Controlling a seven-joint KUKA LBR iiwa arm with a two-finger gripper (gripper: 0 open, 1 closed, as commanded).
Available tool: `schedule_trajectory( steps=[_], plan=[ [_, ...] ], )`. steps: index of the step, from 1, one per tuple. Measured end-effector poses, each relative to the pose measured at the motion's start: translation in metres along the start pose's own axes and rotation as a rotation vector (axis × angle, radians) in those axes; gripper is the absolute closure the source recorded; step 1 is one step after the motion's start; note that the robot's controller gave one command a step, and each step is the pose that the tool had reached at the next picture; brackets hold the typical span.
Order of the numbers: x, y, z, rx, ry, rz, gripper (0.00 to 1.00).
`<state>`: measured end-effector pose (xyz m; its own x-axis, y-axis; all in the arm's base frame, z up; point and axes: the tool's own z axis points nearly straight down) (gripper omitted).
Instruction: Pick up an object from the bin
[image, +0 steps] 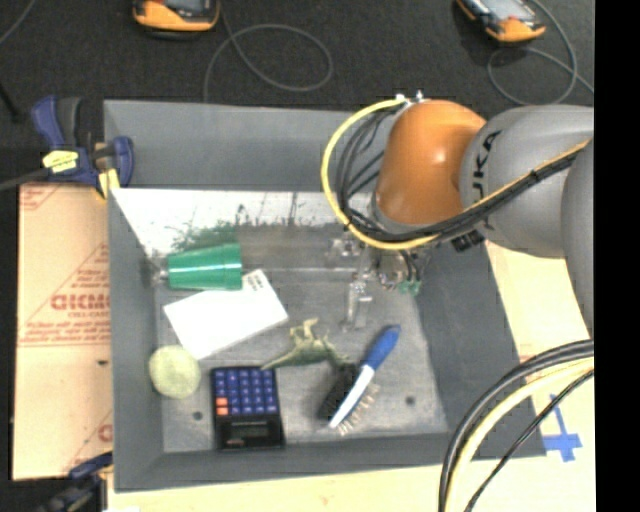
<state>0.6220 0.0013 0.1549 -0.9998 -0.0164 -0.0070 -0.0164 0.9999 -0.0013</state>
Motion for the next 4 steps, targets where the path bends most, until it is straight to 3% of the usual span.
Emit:
schedule_trajectory(
  steps=[1,2,3,4],
  plan=[
    [0.020,0.015,0.017,-0.001,0.008,-0.007,0.00],
    [0.020,0.017,0.000,-0.002,0.000,0.038,0.00],
    [0.032,0.022,0.069,-0.001,-0.002,-0.066,0.00],
    [0.036,0.019,0.095,-0.004,-0.003,0.011,1.00]
  ],
)
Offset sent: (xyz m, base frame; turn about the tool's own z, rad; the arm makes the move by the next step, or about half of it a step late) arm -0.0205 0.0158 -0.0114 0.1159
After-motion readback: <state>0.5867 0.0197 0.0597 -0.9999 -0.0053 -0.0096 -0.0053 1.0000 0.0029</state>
